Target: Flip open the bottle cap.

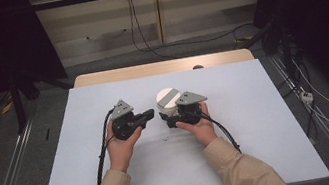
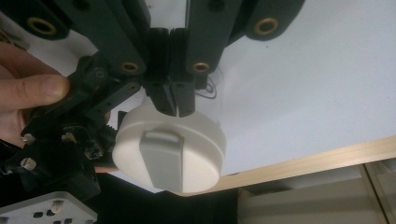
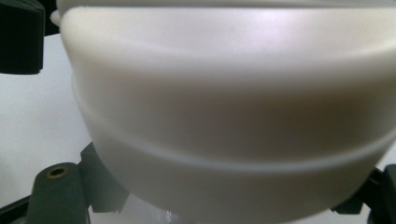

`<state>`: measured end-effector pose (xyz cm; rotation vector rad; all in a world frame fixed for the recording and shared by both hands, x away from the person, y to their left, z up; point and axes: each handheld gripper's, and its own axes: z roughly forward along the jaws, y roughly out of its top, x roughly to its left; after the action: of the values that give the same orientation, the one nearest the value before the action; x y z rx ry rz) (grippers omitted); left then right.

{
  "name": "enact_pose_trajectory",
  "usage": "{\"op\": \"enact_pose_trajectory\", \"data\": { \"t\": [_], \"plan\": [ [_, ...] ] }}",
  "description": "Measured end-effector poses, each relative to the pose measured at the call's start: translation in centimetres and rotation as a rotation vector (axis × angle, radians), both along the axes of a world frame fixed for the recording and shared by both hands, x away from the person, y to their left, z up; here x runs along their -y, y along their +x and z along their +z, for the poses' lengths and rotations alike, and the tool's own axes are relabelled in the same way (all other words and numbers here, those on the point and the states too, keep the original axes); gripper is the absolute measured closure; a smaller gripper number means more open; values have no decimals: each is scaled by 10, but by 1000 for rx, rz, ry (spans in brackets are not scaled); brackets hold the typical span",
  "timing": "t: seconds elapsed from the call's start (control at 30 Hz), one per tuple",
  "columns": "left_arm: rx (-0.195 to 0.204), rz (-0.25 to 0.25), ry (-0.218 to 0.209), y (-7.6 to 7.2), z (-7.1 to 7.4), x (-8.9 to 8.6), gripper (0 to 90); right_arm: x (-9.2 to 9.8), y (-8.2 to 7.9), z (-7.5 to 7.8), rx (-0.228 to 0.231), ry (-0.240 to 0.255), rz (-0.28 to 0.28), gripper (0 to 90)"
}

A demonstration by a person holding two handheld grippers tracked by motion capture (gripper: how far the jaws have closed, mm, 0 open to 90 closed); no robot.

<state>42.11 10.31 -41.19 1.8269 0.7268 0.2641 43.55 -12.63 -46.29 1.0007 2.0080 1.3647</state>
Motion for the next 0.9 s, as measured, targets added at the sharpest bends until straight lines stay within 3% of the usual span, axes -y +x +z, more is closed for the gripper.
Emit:
{"op": "enact_pose_trajectory", "data": {
  "t": [0.1,0.63,0.9],
  "plan": [
    [-12,-1,13,1,-2,3,900,-1,0,0,1,-2,-1,189],
    [-34,2,3,4,-1,11,900,-1,0,0,2,-5,-1,189],
    [-16,-4,17,4,2,17,900,-1,0,0,1,-6,-2,189]
  ]
}}
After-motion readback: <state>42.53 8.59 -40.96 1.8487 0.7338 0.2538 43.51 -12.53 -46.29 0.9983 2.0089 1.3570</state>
